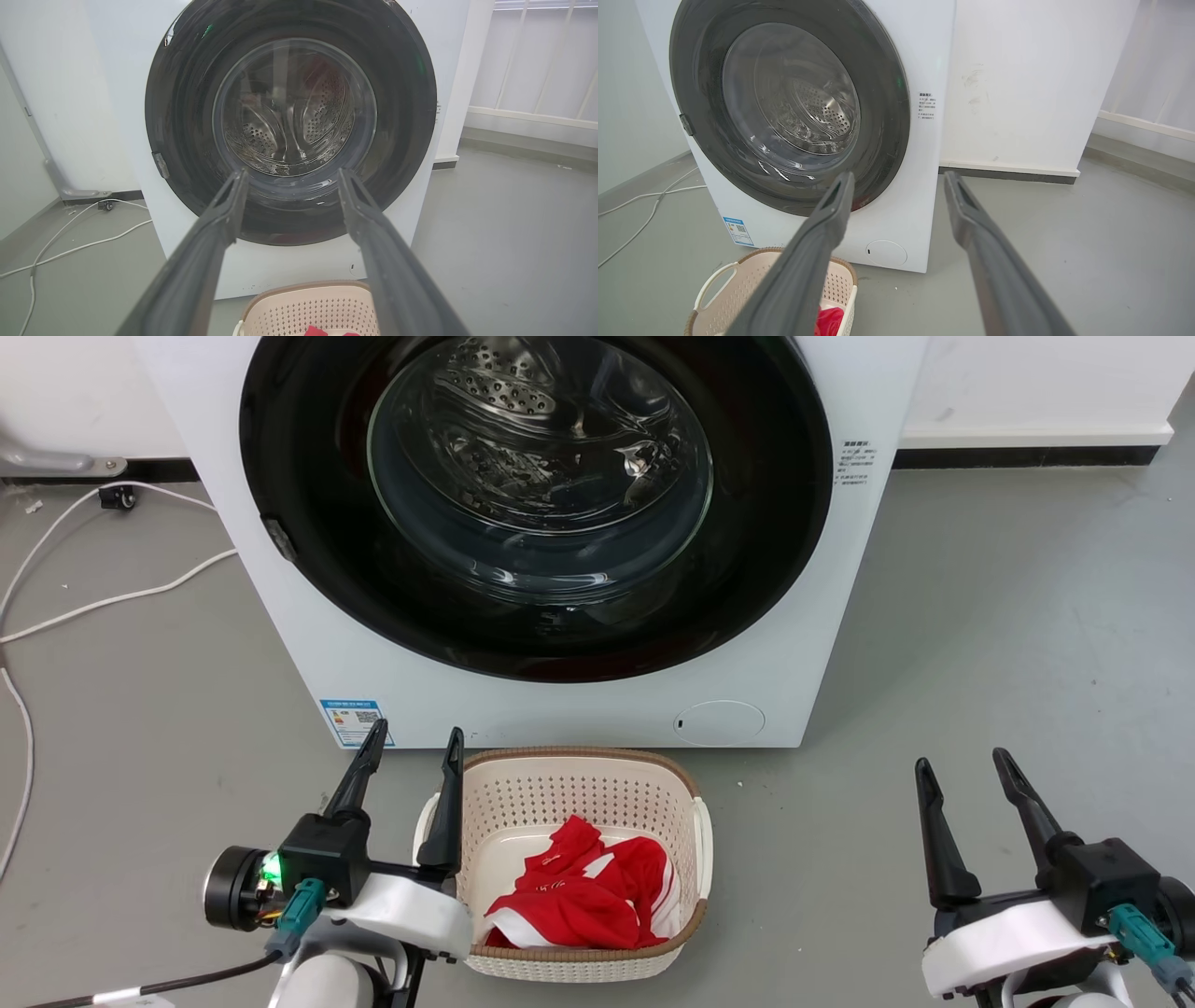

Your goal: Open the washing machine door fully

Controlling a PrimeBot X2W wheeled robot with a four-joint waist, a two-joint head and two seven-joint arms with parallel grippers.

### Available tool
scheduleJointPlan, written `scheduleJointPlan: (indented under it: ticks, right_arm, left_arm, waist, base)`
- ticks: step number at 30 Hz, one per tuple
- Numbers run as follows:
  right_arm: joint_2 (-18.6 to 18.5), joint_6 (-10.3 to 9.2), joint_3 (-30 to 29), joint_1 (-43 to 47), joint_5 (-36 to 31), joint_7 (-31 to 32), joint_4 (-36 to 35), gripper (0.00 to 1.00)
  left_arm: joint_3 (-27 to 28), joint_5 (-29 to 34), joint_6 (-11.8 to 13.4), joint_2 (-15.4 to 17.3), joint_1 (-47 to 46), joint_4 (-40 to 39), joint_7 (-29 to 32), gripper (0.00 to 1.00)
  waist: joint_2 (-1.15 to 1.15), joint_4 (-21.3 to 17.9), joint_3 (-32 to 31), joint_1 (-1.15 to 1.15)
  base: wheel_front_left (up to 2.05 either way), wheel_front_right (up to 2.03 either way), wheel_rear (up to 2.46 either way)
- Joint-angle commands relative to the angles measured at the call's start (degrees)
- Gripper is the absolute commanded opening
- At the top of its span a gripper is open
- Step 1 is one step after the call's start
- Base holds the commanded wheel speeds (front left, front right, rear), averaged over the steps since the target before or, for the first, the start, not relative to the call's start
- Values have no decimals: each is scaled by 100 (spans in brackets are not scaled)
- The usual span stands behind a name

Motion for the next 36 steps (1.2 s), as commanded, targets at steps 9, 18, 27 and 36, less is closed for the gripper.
scheduleJointPlan:
  ticks: [9,18,27,36]
  right_arm:
    - [15,-2,37,-14,-215,-132,25,100]
    - [15,-3,9,-59,-149,-163,63,100]
    - [15,-3,-15,-89,-79,-167,81,47]
    - [15,-3,2,-95,140,-156,156,0]
  left_arm:
    - [51,234,-69,-66,-86,73,-92,100]
    - [101,193,-106,-108,-93,124,-91,100]
    - [153,229,-121,-137,-93,127,-91,100]
    - [171,234,-119,-158,-73,112,-91,100]
  waist:
    - [0,17,21,0]
    - [0,12,55,0]
    - [0,9,83,0]
    - [0,-6,100,0]
  base:
    - [0,0,0]
    - [0,0,0]
    - [0,0,0]
    - [0,0,0]
